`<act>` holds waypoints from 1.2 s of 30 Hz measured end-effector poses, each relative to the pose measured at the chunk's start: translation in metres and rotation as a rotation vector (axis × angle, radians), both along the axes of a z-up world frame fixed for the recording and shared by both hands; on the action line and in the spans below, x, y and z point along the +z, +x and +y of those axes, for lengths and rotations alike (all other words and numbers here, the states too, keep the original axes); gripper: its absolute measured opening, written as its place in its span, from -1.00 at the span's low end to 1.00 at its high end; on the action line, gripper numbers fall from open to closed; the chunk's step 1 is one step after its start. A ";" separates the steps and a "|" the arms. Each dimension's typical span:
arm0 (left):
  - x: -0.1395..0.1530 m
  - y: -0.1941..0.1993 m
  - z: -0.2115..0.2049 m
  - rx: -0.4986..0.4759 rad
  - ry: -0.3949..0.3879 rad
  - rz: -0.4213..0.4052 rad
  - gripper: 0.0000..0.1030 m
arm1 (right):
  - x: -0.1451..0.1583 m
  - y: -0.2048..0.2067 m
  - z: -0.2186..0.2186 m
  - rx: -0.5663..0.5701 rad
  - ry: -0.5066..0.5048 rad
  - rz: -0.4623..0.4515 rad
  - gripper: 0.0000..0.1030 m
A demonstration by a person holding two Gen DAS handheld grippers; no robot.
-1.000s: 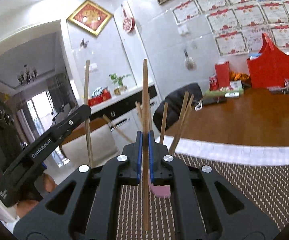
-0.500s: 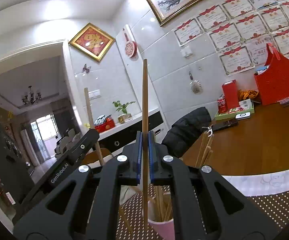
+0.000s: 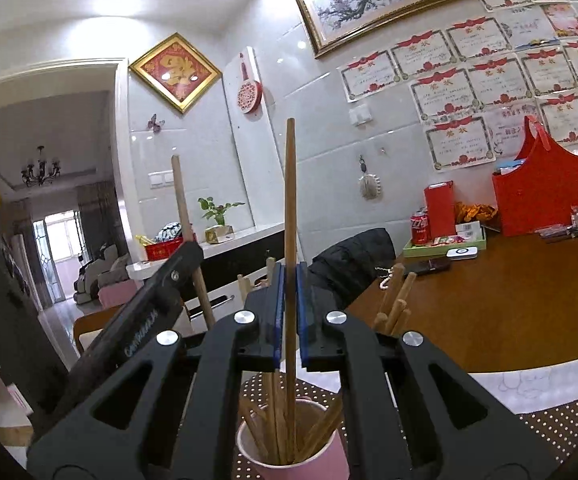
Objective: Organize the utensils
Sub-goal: 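Lower the chopsticks into the pink cup and open both grippers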
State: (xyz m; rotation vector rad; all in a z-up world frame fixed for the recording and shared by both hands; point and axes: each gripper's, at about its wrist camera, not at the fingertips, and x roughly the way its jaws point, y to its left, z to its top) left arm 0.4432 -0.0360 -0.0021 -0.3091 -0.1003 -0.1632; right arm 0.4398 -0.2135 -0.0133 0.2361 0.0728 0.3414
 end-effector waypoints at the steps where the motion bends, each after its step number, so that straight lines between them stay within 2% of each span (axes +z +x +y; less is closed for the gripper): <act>1: -0.002 0.001 -0.001 0.001 0.005 0.004 -0.87 | 0.000 0.000 -0.001 -0.002 0.003 0.005 -0.88; 6: -0.008 0.002 -0.004 0.016 0.028 -0.007 -0.87 | -0.002 0.002 -0.003 -0.006 0.015 0.020 -0.88; 11: -0.011 0.002 -0.008 0.004 0.054 0.019 -0.86 | -0.002 0.003 -0.003 -0.001 0.017 0.033 -0.88; 13: -0.010 0.001 -0.008 -0.006 0.059 0.034 -0.67 | -0.002 0.004 -0.004 0.005 0.025 0.042 -0.88; 14: -0.008 0.000 -0.007 -0.004 0.061 0.046 -0.47 | -0.003 0.004 -0.003 0.010 0.025 0.049 -0.88; 17: -0.004 -0.004 -0.004 0.025 0.066 0.082 -0.46 | -0.003 0.005 -0.002 0.017 0.025 0.056 -0.88; 19: 0.003 -0.007 0.002 0.044 0.055 0.115 -0.34 | -0.003 0.005 -0.001 0.029 0.027 0.068 -0.88; 22: 0.009 -0.006 0.004 0.109 0.103 0.205 -0.25 | -0.002 0.006 0.000 0.040 0.024 0.079 -0.88; 26: 0.010 -0.006 0.010 0.130 0.141 0.297 -0.20 | 0.000 0.005 0.004 0.051 0.008 0.094 -0.88; 30: 0.011 -0.012 0.009 0.167 0.198 0.312 -0.02 | 0.000 0.004 0.012 0.066 -0.016 0.104 -0.88; 36: 0.008 -0.005 0.007 0.178 0.257 0.376 0.01 | -0.001 0.002 0.022 0.062 -0.067 0.100 -0.88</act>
